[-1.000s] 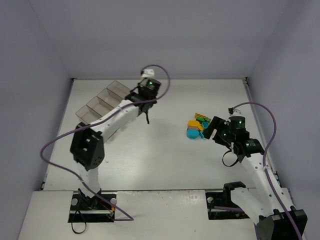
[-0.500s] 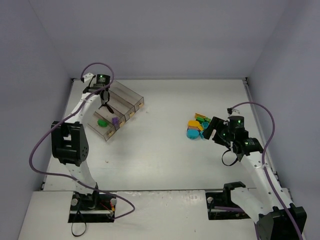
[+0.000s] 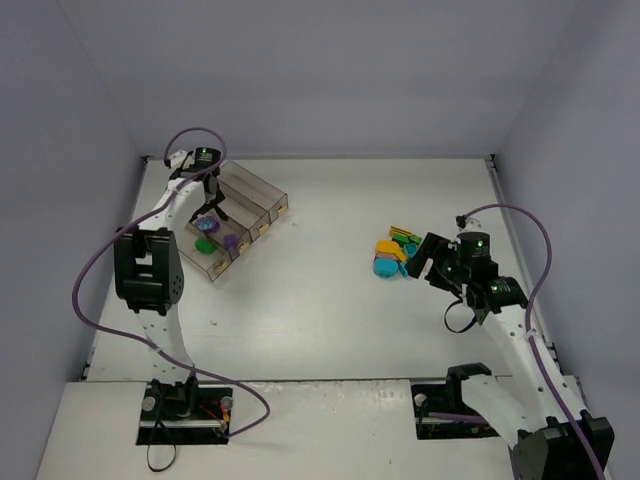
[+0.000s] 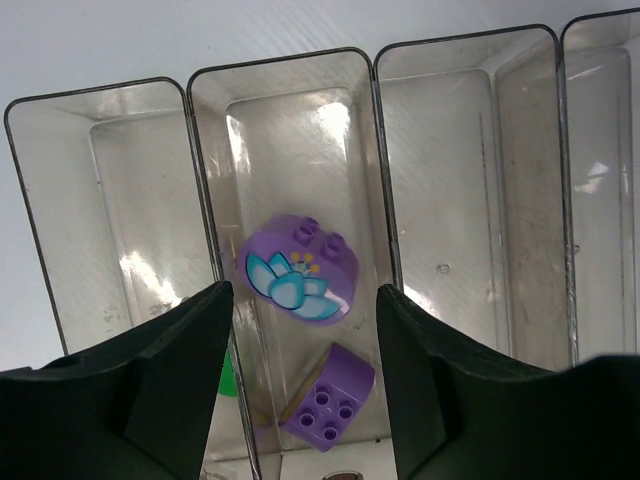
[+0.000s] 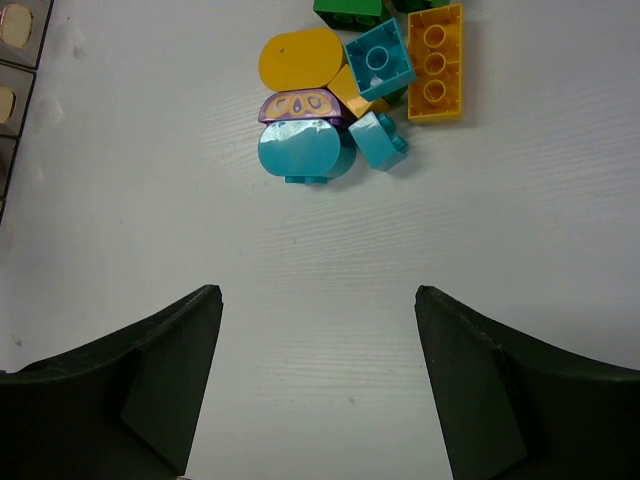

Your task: Sort the legos into containers by color

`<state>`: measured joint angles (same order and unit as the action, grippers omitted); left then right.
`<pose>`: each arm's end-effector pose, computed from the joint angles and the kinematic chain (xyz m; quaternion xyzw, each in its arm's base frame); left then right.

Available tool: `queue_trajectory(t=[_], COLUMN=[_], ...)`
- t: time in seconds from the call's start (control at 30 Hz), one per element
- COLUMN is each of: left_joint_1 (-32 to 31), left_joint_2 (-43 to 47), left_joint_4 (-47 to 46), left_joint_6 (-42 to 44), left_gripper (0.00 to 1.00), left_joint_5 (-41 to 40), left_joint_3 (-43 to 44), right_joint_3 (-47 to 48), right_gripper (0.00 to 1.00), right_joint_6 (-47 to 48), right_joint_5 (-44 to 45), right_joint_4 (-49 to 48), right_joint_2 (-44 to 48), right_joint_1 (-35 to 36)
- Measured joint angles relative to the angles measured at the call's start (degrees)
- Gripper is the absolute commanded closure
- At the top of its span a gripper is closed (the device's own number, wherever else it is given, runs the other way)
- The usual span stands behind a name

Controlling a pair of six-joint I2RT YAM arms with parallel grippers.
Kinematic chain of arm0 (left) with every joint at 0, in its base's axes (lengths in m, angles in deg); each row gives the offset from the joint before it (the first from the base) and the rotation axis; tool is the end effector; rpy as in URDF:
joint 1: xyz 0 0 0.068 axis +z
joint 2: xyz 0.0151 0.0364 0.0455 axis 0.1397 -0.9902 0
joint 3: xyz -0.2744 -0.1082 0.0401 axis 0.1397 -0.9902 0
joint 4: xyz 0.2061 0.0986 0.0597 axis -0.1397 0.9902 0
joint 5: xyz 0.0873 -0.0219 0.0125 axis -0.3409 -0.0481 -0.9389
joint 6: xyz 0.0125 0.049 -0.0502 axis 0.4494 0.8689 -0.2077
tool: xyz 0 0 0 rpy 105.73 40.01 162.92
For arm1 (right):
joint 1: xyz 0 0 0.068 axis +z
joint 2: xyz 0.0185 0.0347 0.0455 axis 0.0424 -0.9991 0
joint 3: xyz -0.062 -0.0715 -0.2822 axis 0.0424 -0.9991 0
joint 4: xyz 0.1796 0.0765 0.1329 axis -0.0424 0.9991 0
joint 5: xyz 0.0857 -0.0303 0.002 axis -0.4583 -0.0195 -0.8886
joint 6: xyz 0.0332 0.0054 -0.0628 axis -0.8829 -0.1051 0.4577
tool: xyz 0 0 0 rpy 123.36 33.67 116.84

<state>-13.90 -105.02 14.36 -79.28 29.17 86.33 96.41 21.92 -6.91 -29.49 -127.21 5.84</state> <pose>0.4352 -0.0209 0.2647 -0.3846 0.8477 0.0382 0.3634 0.1716 0.0360 0.2935 0.0958 0.8521 0.2330 0.4588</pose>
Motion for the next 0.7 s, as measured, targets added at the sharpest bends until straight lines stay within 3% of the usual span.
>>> queue_trajectory(t=[0.23, 0.53, 0.7], left_joint_1=[-1.57, -19.41, -22.47], left_joint_2=[6.64, 22.47, 27.06], left_joint_4=[-2.32, -15.19, -19.10], left_joint_6=[2.60, 16.85, 20.81], left_gripper=[0.47, 0.47, 0.47], left_joint_5=[3.54, 15.47, 24.33], left_joint_3=[-4.61, -15.89, -23.82], right_joint_3=[0.00, 0.24, 0.87], right_gripper=[0.31, 0.43, 0.53], right_joint_6=[-0.37, 0.24, 1.01], right_joint_5=[0.76, 5.09, 6.36], right_joint_4=[0.00, -0.20, -1.73], right_joint_2=[-0.17, -5.38, -11.56], right_joint_1=[0.00, 0.02, 0.07])
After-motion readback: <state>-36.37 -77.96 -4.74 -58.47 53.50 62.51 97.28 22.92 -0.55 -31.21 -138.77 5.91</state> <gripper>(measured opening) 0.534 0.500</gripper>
